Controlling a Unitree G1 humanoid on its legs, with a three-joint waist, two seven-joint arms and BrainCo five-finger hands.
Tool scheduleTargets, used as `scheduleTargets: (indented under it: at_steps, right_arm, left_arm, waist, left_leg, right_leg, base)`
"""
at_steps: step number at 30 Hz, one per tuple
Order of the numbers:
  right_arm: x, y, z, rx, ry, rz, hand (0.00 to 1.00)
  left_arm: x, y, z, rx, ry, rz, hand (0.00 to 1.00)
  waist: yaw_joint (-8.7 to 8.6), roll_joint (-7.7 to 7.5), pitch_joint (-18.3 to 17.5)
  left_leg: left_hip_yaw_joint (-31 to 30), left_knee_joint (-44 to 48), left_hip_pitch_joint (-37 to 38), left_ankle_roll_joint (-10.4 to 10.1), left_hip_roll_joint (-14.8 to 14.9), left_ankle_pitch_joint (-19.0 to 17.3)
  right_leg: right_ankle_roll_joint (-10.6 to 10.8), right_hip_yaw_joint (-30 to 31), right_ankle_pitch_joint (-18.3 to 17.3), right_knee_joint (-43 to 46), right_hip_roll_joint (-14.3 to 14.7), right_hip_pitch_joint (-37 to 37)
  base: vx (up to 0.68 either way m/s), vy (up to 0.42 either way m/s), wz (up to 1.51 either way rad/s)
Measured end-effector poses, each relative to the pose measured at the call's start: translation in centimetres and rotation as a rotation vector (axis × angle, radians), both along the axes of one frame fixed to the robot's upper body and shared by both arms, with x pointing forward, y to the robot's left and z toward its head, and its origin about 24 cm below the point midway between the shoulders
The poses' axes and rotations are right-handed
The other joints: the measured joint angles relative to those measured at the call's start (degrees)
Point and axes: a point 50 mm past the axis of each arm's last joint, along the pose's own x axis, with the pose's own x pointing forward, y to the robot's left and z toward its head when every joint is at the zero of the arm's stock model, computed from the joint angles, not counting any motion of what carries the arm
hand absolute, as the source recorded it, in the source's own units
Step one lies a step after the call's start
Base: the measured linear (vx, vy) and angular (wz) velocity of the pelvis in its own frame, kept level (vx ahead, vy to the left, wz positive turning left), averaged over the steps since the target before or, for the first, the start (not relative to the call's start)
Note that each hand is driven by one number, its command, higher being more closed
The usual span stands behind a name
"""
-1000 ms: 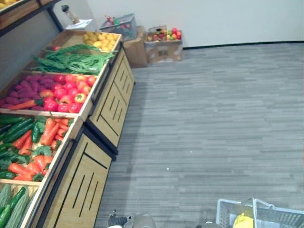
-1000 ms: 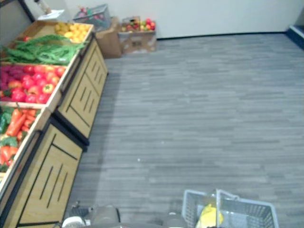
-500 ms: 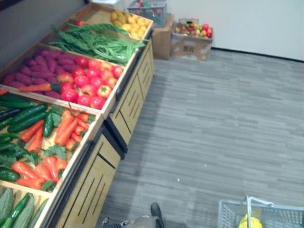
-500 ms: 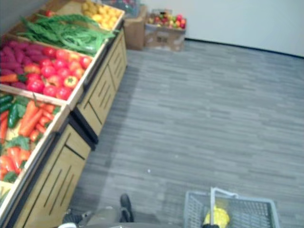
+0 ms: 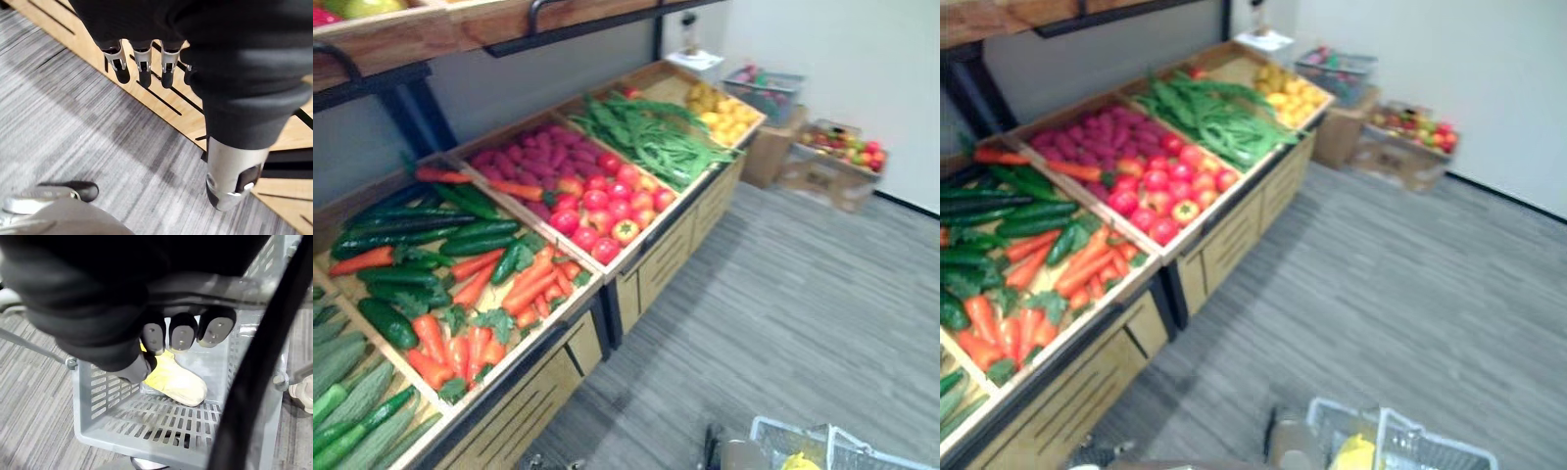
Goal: Pick vegetable in the basket
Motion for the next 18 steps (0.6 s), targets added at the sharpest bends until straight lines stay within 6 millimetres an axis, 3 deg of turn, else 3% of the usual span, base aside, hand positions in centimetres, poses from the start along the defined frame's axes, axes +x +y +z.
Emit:
scheduleTargets:
  at_steps: [1,2,3,4,5,9,12,13,15,17,18]
  right_arm:
    - [-0.1,0.2,-0.1,0.007,0.001,-0.002,1.00]
    - [-0.4,0.3,-0.1,0.009,0.010,-0.009,1.00]
    - [-0.7,0.0,0.0,0.002,0.011,-0.020,1.00]
    - [-0.8,-0.6,0.1,-0.015,0.008,-0.031,1.00]
    - [-0.4,-1.4,0.4,-0.039,-0.011,-0.046,1.00]
    - [-0.4,-1.9,0.5,-0.046,-0.009,-0.031,1.00]
    - [-0.8,-1.8,0.4,-0.034,0.010,-0.026,1.00]
    - [-1.0,-1.7,0.4,-0.031,0.020,-0.029,1.00]
    - [-1.0,-2.0,0.4,-0.034,0.028,-0.029,1.00]
    - [-0.7,-3.0,0.6,-0.061,0.020,-0.028,1.00]
    - [-0.6,-3.3,0.7,-0.070,0.015,-0.032,1.00]
  left_arm:
    - [0.1,0.3,0.1,0.004,-0.008,0.014,0.00]
    - [0.5,0.4,0.2,-0.003,-0.026,0.044,0.00]
    - [0.6,0.0,0.1,-0.018,-0.029,0.048,0.00]
    - [1.0,-0.7,0.1,-0.037,-0.046,0.053,0.00]
    - [1.0,-1.0,0.0,-0.047,-0.053,0.066,0.00]
    - [0.4,-1.3,-0.1,-0.059,-0.043,0.091,0.00]
    - [0.6,-1.0,0.0,-0.073,-0.065,0.134,0.00]
    - [0.9,-1.0,0.1,-0.071,-0.076,0.129,0.00]
    - [1.0,-0.8,0.1,-0.065,-0.074,0.101,0.00]
    - [1.4,-0.8,0.3,-0.054,-0.075,0.056,0.00]
    - [1.4,-0.7,0.3,-0.052,-0.073,0.048,0.00]
  waist:
    - [0.19,-0.74,0.0]
    - [0.72,-0.48,0.2]
    - [0.76,0.52,0.2]
    - [1.19,1.30,0.3]
    - [1.24,2.23,0.4]
    - [1.12,3.26,-0.2]
    - [0.91,3.40,0.0]
    - [1.11,3.08,0.3]
    - [0.97,2.96,0.4]
    - [0.70,2.71,0.5]
    - [0.64,2.65,0.5]
  left_leg:
    - [-1.2,0.7,0.0,-0.9,0.0,-1.3]
    - [-4.1,2.6,0.2,-2.8,2.0,-4.7]
    - [-5.2,2.6,0.2,-3.3,3.2,-5.2]
    - [-5.9,2.5,0.2,-3.3,4.7,-5.3]
    - [-5.9,2.6,0.1,-4.0,5.8,-3.4]
    - [-7.9,5.9,-2.4,-4.0,7.4,2.7]
    - [-6.8,19.1,-10.7,-8.7,8.7,7.2]
    - [-4.1,23.4,-13.5,-9.7,9.4,9.4]
    - [3.9,25.5,-15.9,-9.9,10.8,9.7]
    - [18.9,22.8,-16.9,-7.3,11.7,9.7]
    - [21.5,20.9,-16.6,-6.8,11.6,10.0]
  right_leg:
    - [0.2,1.4,0.1,-1.5,-0.5,0.3]
    - [2.3,0.3,5.1,1.8,0.4,0.5]
    - [1.6,-0.7,4.5,4.4,1.2,-0.1]
    - [0.3,-2.3,1.2,8.4,1.8,-1.4]
    - [-0.9,-4.2,-2.2,12.3,1.6,-2.0]
    - [-2.7,-10.5,-7.0,13.6,0.9,1.4]
    - [-4.3,-18.4,-8.1,10.5,0.3,7.4]
    - [-4.7,-21.1,-8.1,8.9,-0.1,10.2]
    - [-4.9,-25.5,-8.0,6.3,-1.0,14.1]
    - [-4.3,-29.1,-7.6,4.9,-3.0,17.5]
    - [-4.0,-29.2,-7.4,4.9,-3.5,17.8]
  base:
    - [0.50,-0.599,1.11]
    - [0.41,-0.534,0.93]
    - [0.41,-0.535,0.93]
    - [0.30,-0.372,0.72]
    - [0.28,-0.343,0.63]
    - [0.34,-0.393,0.85]
    - [0.23,-0.215,1.22]
    - [0.21,-0.150,1.17]
    - [0.18,-0.101,1.09]
    - [0.14,0.035,1.04]
    - [0.09,0.108,0.86]
